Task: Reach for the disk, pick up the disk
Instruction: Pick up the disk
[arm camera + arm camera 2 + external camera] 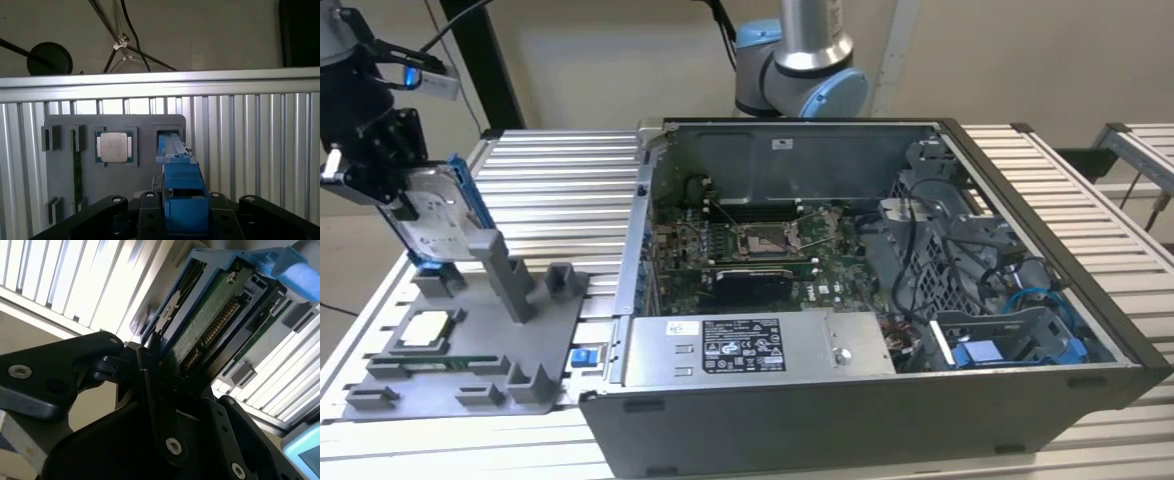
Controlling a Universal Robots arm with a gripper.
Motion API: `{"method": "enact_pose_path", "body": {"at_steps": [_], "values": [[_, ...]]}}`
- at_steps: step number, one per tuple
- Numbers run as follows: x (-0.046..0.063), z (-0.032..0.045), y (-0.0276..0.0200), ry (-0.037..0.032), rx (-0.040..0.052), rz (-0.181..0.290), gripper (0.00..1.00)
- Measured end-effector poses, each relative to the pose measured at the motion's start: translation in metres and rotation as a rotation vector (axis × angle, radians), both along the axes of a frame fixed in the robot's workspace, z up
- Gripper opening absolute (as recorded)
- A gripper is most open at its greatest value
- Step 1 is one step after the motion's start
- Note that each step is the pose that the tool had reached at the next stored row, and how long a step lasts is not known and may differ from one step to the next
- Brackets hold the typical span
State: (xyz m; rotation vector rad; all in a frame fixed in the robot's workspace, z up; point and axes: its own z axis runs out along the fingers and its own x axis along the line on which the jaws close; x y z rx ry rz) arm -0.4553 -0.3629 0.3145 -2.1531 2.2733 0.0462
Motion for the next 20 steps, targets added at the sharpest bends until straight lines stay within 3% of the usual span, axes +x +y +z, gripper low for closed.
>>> {"method": "enact_pose_path", "body": {"at_steps": [20], "values": [[0.0,0.035,0.0,0.0,0.0,0.0,0.0]]}}
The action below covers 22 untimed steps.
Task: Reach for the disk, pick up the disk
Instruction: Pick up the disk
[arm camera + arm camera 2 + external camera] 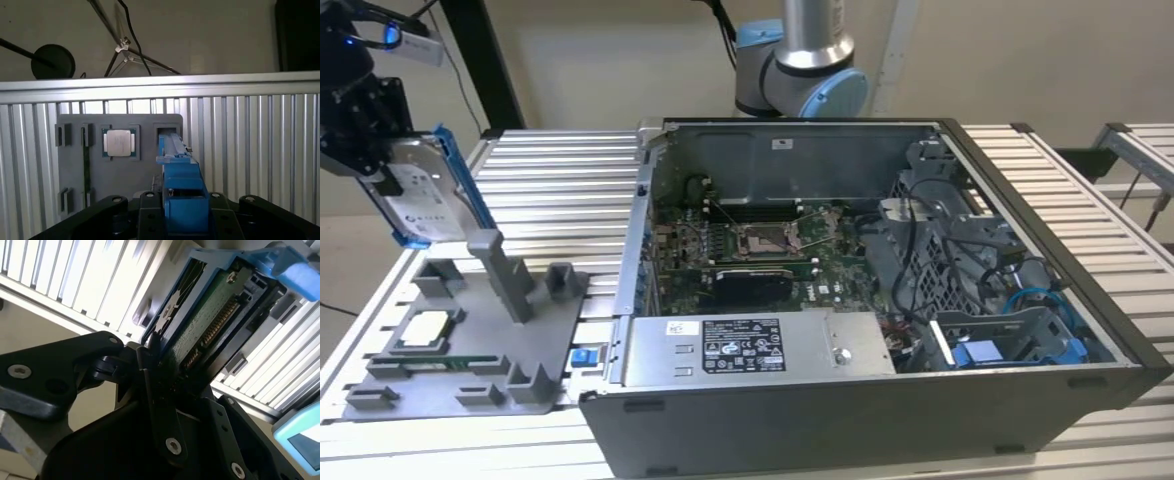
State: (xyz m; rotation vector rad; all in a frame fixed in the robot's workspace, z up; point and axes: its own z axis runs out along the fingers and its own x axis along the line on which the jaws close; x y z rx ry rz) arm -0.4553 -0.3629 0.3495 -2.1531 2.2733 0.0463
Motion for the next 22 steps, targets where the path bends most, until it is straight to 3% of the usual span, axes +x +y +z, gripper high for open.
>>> {"method": "enact_pose_path", "body": {"at_steps": [22], "values": [[0.0,0.0329,0.0,-0.0001,0.0,0.0,0.0]]}}
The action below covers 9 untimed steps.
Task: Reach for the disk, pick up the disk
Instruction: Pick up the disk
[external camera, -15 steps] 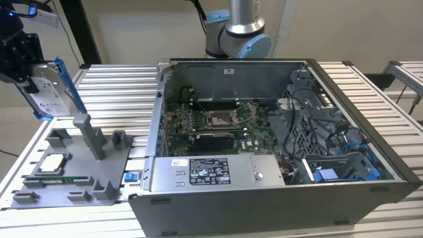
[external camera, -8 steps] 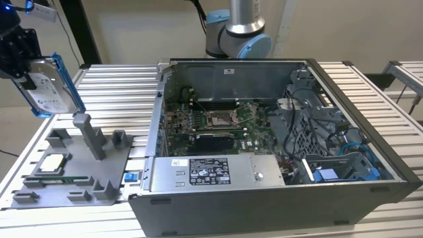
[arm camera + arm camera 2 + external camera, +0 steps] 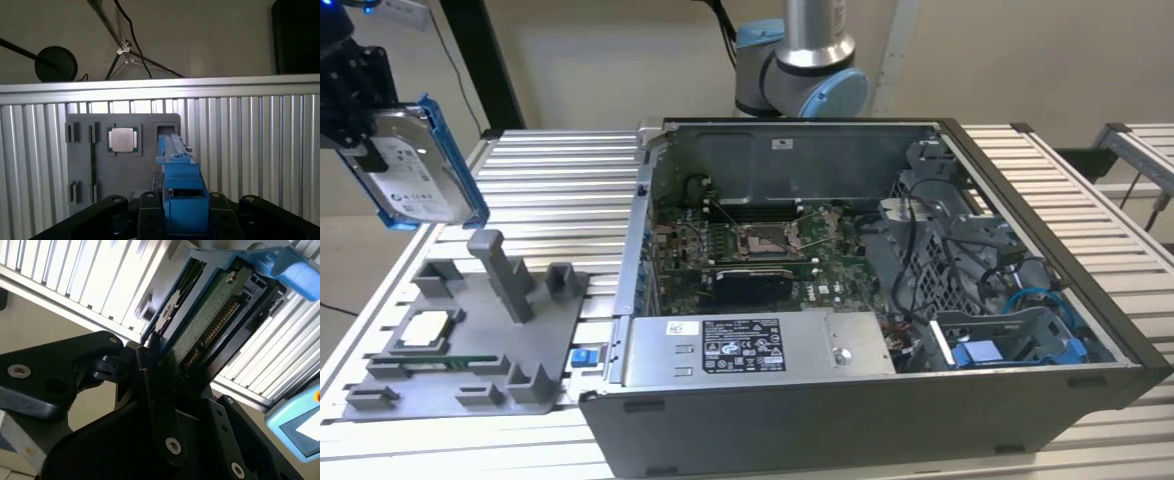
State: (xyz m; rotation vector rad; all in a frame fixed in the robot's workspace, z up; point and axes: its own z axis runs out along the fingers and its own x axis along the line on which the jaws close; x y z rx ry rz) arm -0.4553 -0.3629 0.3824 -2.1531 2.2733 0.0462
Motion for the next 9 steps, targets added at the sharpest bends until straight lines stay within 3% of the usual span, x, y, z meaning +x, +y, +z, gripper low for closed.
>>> {"method": "enact_pose_path", "body": {"at_steps": [9], "values": [[0.0,0.0168,0.0,0.0001,0.0,0.0,0.0]]}}
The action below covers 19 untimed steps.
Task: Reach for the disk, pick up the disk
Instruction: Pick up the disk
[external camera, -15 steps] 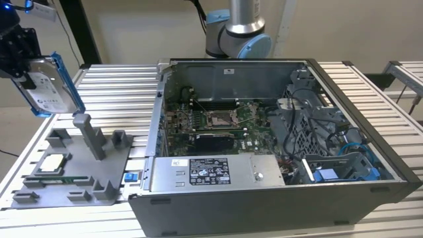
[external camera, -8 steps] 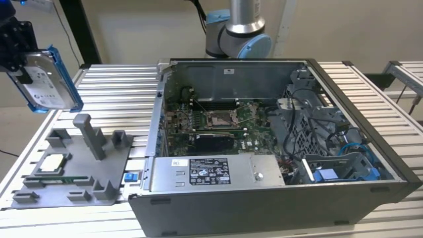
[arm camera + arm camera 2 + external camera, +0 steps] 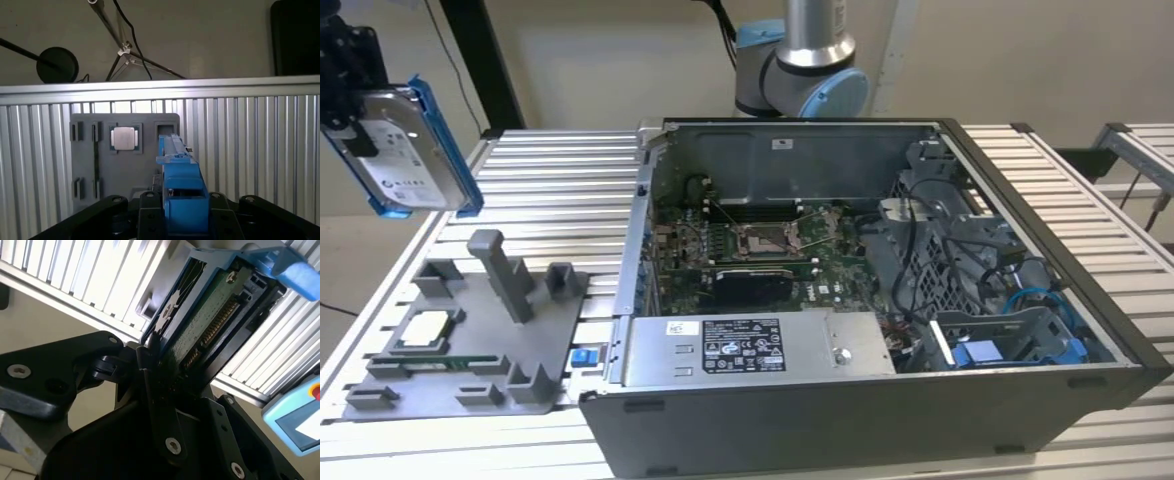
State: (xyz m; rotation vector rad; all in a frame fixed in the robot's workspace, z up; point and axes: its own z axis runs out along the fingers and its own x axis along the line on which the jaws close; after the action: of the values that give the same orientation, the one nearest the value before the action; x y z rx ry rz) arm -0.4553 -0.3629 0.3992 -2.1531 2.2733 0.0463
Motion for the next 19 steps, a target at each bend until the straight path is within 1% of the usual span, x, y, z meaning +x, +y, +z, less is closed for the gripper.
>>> {"method": "enact_pose_path", "body": {"at_steps": [11,19], "values": [[0.0,0.0264,0.0,0.0,0.0,0.0,0.0],[0.0,0.0431,0.0,-0.0002,0.0001,0.0,0.0]]}}
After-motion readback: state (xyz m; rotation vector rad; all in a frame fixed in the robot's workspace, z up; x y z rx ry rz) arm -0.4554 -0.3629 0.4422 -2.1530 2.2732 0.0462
